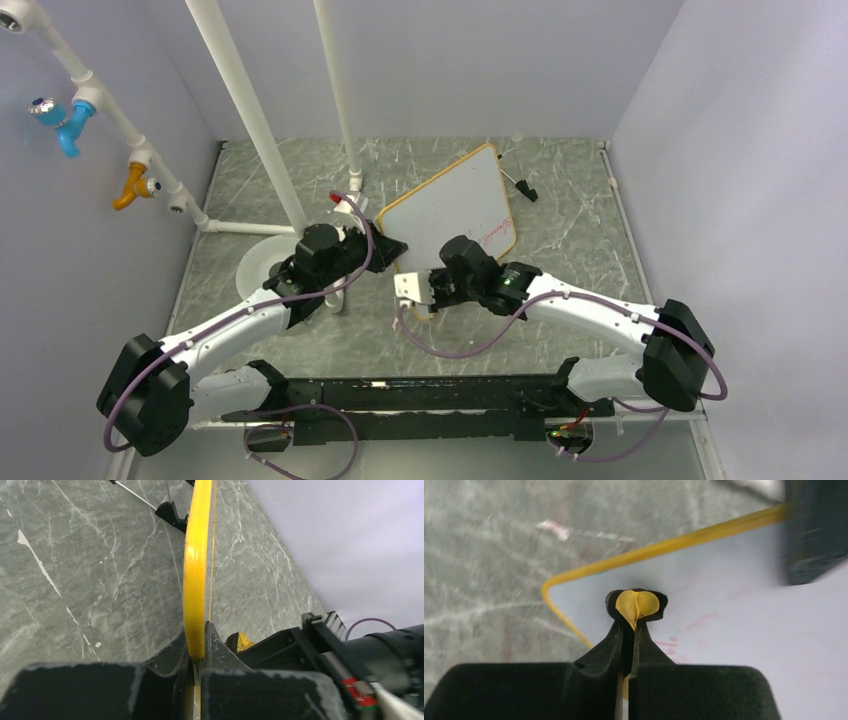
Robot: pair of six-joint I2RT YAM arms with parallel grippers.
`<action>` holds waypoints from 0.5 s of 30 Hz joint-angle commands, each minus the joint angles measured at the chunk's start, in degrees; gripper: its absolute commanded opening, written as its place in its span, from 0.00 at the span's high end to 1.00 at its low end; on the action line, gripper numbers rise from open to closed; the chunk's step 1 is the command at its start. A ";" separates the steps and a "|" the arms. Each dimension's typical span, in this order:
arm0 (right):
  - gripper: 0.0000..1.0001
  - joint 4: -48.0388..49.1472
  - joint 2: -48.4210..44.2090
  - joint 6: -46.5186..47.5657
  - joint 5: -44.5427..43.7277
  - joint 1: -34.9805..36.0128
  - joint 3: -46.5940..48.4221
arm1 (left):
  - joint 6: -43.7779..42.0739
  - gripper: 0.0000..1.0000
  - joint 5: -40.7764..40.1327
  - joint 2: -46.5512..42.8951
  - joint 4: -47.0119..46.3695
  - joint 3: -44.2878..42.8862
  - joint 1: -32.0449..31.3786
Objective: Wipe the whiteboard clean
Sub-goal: Erase the whiteboard at the center of the board.
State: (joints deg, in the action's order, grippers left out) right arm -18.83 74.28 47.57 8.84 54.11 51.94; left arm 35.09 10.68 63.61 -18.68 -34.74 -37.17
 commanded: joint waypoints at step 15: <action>1.00 0.30 3.76 -3.75 2.73 -2.04 8.65 | 1.36 1.00 11.21 2.10 -1.25 -4.59 -1.80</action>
State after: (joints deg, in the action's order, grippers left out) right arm -25.69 76.42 48.29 11.27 53.25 51.31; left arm 33.12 13.67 65.32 -18.00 -36.84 -37.41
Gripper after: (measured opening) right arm 0.041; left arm 0.069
